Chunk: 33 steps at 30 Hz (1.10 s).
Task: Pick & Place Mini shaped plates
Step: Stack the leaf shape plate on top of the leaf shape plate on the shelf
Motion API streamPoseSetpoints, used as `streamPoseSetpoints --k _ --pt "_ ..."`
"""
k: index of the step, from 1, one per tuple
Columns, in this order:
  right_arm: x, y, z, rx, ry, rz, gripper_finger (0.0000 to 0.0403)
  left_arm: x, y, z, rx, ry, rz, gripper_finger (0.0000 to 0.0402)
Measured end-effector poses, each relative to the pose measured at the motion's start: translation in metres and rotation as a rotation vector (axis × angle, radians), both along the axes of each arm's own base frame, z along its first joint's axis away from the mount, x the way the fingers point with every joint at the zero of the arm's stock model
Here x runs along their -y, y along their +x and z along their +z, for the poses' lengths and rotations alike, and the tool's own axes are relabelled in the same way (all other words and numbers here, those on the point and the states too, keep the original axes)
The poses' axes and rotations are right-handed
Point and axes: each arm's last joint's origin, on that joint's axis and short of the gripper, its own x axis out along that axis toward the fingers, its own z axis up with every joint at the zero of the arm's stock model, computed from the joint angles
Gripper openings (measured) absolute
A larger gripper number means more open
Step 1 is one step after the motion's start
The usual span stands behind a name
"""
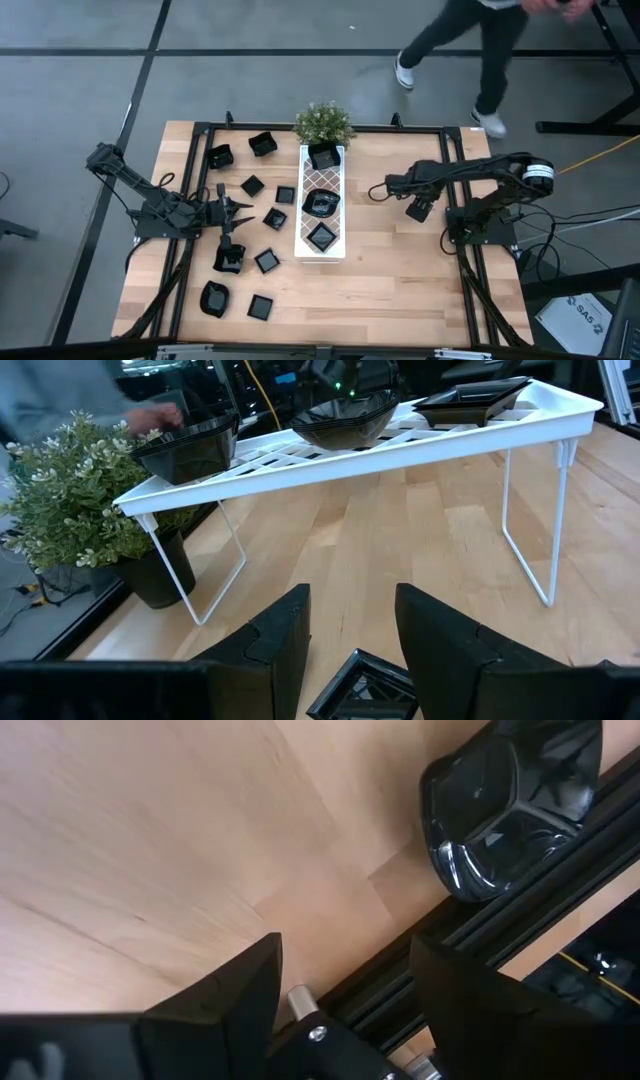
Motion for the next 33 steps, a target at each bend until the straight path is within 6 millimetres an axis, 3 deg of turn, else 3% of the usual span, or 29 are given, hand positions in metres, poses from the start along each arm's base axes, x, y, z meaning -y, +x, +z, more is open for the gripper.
streamPoseSetpoints --k 16,25,33 --pt "0.018 0.005 -0.016 -0.017 -0.025 -0.075 0.0220 0.000 0.000 0.000 0.000 0.000 0.000 0.0143" --pt "0.028 0.005 -0.014 -0.017 -0.072 -0.113 0.0220 0.000 0.000 0.000 0.000 0.000 0.000 0.0143" --pt "0.038 0.009 -0.012 -0.009 -0.114 -0.021 0.0220 0.000 0.000 0.000 0.000 0.000 0.000 0.0143"
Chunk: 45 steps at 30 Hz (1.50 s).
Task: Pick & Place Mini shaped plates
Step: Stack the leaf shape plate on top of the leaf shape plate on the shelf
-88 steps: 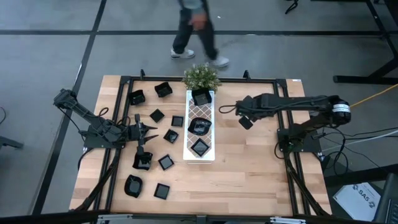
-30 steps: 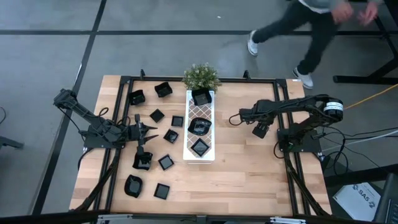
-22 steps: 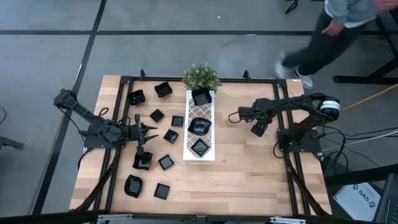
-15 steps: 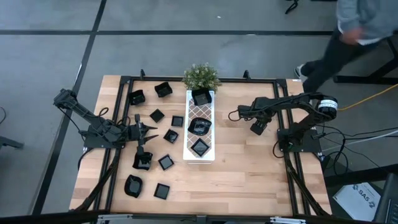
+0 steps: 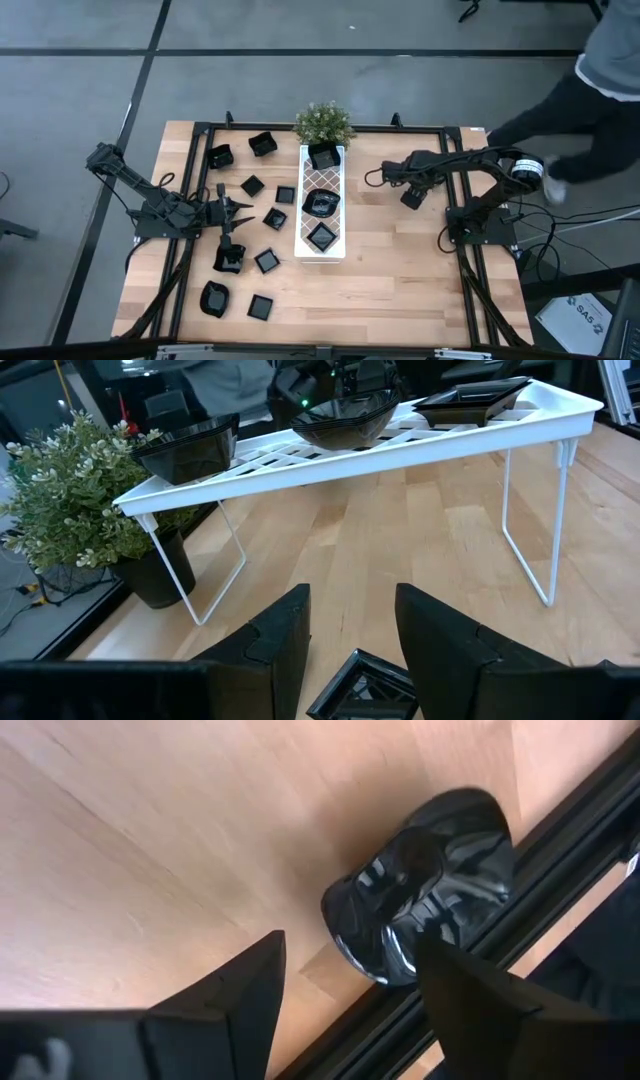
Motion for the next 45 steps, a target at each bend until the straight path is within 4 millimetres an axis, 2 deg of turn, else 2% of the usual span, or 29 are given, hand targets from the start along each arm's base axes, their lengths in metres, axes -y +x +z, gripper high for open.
streamPoseSetpoints --k 11,17,24,35,45 --pt "0.003 0.006 -0.007 0.009 0.035 0.064 0.0212 0.000 0.000 0.000 0.000 0.000 0.000 0.0143" --pt "0.008 0.009 -0.019 -0.024 0.056 0.075 0.0161 0.000 0.000 0.000 -0.001 0.001 -0.001 0.0143" --pt "0.008 0.009 -0.019 -0.017 0.047 0.062 0.0094 0.000 0.000 0.000 0.000 0.000 0.000 0.0143" --pt "0.008 0.008 -0.017 -0.009 0.001 0.009 0.0011 0.000 0.000 0.000 -0.001 0.000 0.000 0.0143" --pt "0.006 0.005 -0.001 0.039 -0.092 0.001 0.0006 0.000 0.000 0.000 0.000 0.000 0.000 0.0143"
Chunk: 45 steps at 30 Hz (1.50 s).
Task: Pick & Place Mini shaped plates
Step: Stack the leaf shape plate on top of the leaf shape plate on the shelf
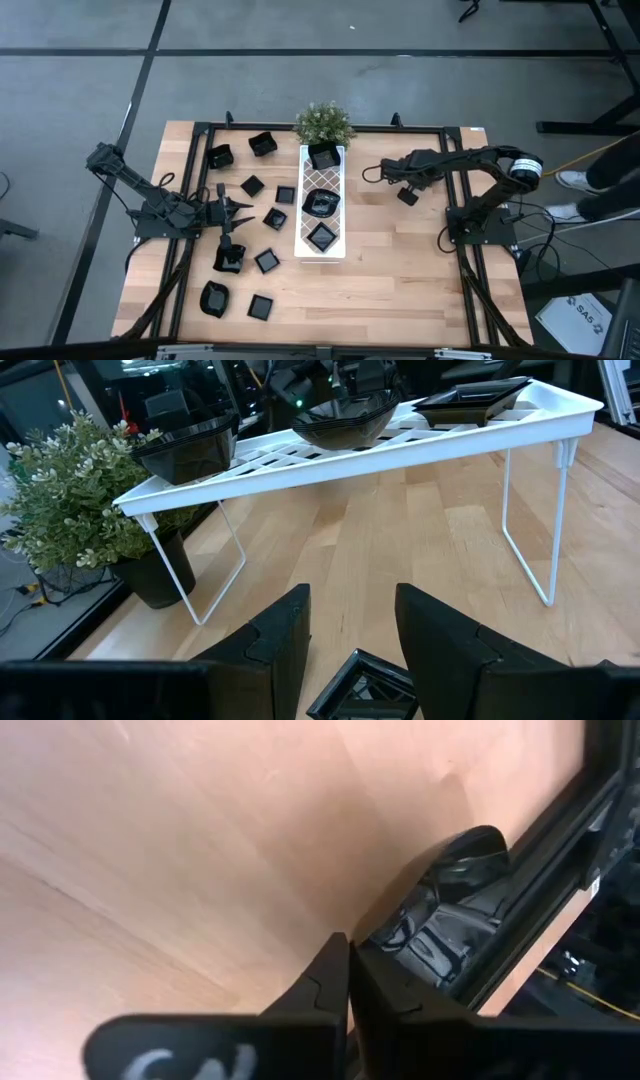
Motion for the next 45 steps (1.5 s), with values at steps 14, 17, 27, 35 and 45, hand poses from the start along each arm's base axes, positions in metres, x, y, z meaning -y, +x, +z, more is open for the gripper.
streamPoseSetpoints --k 14,17,27,35,45 --pt "-0.021 -0.001 0.034 0.204 -0.092 0.031 0.0004 0.000 0.000 0.000 0.000 0.000 0.000 0.0143" --pt "-0.027 0.000 0.042 0.267 -0.111 0.048 0.0003 0.000 0.000 0.000 0.000 0.000 0.000 0.0143" --pt "-0.046 0.004 0.066 0.492 -0.193 0.120 0.0003 0.000 0.000 0.000 0.000 0.000 0.000 0.0143" --pt "-0.060 0.012 0.091 0.604 -0.270 0.193 0.0003 0.000 0.000 0.000 0.000 0.000 0.000 0.0143" --pt "-0.089 0.027 0.129 0.636 -0.382 0.421 0.0003 0.000 0.000 0.000 0.000 0.000 0.000 0.0143"
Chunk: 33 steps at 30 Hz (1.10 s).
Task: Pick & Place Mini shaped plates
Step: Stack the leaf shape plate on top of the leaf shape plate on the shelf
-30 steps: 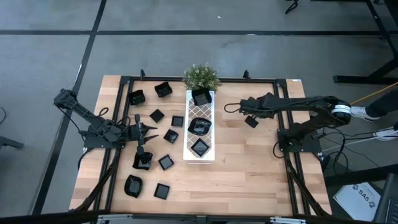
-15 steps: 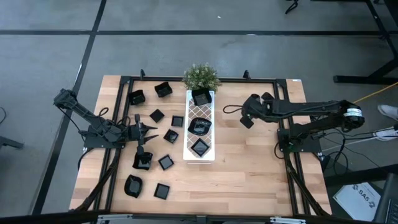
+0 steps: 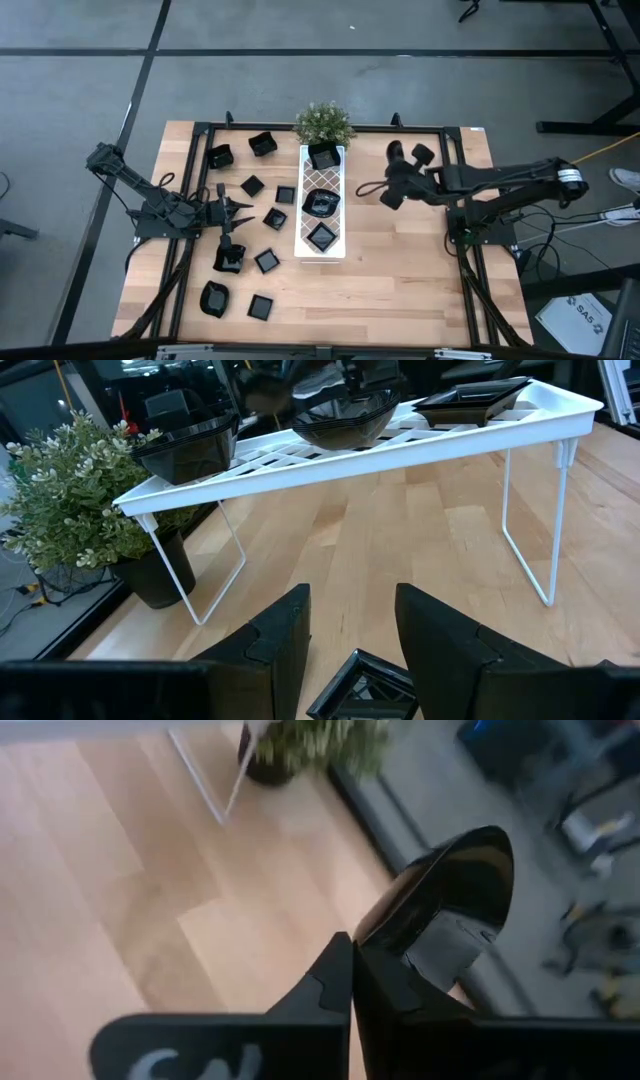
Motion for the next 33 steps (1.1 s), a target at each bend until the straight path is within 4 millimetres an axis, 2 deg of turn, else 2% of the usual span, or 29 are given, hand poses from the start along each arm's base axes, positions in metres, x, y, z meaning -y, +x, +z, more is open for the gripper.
streamPoseSetpoints --k 7,15,20,30,33 --pt "-0.021 0.006 0.022 -0.035 -0.211 0.133 0.0003 0.000 0.000 0.000 0.000 0.000 0.000 0.0143" --pt "-0.037 0.020 0.033 -0.060 -0.375 0.306 0.0003 0.000 0.000 0.000 0.000 0.000 0.000 0.0143" --pt "-0.045 0.029 0.034 -0.107 -0.442 0.426 0.0003 0.000 0.000 0.000 0.000 0.000 0.000 0.0143" --pt "-0.059 0.058 0.027 -0.161 -0.520 0.878 0.0007 0.000 0.000 0.000 0.000 0.000 0.000 0.0143" --pt "-0.061 0.064 0.024 -0.180 -0.563 0.926 0.0010 0.000 0.000 0.000 0.000 0.000 0.000 0.0143"
